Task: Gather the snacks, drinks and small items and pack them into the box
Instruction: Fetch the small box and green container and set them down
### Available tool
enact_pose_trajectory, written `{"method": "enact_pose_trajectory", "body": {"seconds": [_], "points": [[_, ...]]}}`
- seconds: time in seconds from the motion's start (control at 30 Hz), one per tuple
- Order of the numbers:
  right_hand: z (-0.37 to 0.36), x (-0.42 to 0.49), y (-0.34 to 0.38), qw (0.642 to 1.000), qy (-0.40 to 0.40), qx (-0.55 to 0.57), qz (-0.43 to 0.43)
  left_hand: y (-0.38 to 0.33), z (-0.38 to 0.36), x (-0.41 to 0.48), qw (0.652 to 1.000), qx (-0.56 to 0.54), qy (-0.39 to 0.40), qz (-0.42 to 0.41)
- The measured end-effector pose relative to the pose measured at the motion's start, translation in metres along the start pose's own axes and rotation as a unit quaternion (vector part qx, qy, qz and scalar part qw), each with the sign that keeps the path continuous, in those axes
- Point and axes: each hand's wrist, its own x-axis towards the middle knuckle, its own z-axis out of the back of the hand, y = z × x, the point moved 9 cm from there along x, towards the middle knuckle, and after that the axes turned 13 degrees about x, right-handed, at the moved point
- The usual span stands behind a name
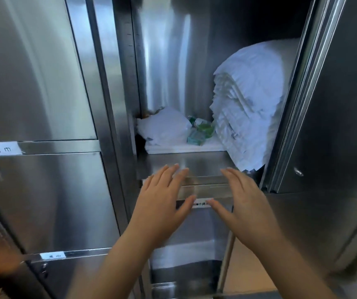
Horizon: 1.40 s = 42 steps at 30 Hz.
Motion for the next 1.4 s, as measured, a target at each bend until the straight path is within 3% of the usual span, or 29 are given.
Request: {"method": "enact_pose_trajectory", "body": {"seconds": [0.43, 0.83, 1.1, 1.4], "points": [[-0.046, 0.145, -0.096, 0.999, 0.032, 0.018, 0.035, 0.016, -0.09, 0.136, 0.998, 0.042, 0.008, 0.046], [-0.112, 0.283, -0.184, 1.0, 0.008, -0.017, -0.021, 0.069, -0.24, 0.288, 0.998, -0.01, 0.05, 0.033], [-0.147, 0.342, -0.236, 0.998, 0.034, -0.027, -0.039, 0.063, -0.318, 0.359, 0.997, -0.024, 0.078, 0.018], [-0.194, 0.387, -0.272, 0.993, 0.088, 0.071, -0.014, 0.067, -0.367, 0.376, 0.986, -0.058, 0.103, 0.118]]}}
